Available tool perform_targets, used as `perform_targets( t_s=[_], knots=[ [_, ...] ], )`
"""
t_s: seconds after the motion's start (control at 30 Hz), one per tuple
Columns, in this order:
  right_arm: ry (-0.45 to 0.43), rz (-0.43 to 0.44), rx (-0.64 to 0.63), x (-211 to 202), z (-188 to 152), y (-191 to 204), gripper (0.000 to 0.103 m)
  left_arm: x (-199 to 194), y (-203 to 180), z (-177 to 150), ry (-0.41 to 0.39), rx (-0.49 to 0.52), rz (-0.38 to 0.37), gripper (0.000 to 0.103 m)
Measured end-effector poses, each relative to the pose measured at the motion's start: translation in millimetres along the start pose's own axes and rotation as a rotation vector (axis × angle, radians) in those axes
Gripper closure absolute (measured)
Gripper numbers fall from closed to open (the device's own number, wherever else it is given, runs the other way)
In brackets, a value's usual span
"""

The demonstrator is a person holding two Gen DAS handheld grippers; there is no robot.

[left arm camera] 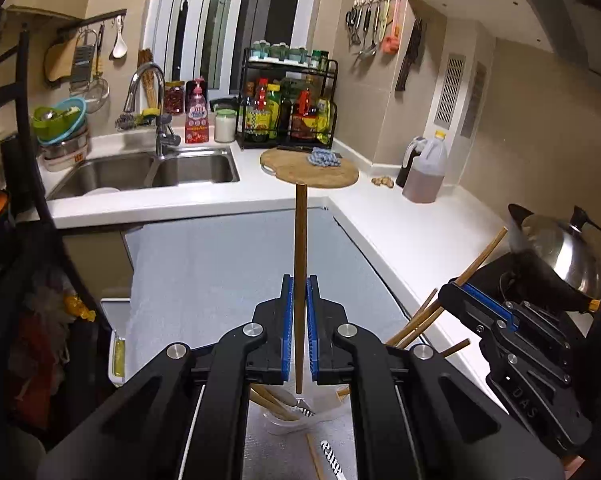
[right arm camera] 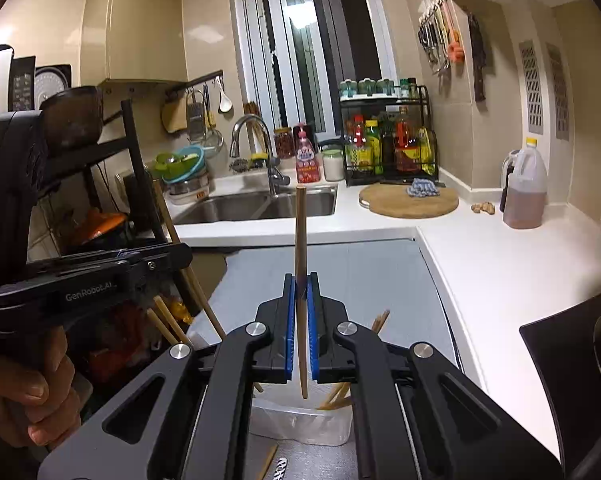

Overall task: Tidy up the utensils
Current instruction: 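Lower the chopsticks into the container and open both tools to release them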

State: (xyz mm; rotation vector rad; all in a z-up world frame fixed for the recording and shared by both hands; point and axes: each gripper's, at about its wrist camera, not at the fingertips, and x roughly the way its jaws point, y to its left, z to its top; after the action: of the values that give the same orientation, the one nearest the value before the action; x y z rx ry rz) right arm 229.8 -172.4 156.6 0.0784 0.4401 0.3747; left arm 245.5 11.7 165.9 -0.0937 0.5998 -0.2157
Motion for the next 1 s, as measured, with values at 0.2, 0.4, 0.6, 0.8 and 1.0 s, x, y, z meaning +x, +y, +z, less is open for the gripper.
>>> perform_targets(
  t_s=[0.2, 0.4, 0.6, 0.8, 1.0],
  knots=[
    [0.055, -0.004, -0.015, 18.1, -17.4, -1.0, 0.097, 22.5, 5.8, -17.2, 0.05, -0.005, 0.008, 0.096],
    [0.114, -0.04, -0.051, 21.8, -25.4, -1.0, 0.083, 29.0, 2.5, -25.4, 0.091, 0.02, 0.02, 0.084],
    [0.078, -0.132, -0.052, -3.5, -15.4, -2.7, 0.063, -25.8, -0.7, -12.6, -0.049, 0.041, 0.053, 0.067],
    [-0.013, -0.175, -0.082, -49.9, -5.9, 8.5, 0.063, -84.3, -7.1, -14.6, -0.153, 0.055, 0.074, 0.066],
    [-0.08, -0.167, -0.116, -105.1, -18.5, 22.9, 0.063, -114.5, -10.9, -45.6, -0.153, 0.047, 0.069, 0.065]
  ],
)
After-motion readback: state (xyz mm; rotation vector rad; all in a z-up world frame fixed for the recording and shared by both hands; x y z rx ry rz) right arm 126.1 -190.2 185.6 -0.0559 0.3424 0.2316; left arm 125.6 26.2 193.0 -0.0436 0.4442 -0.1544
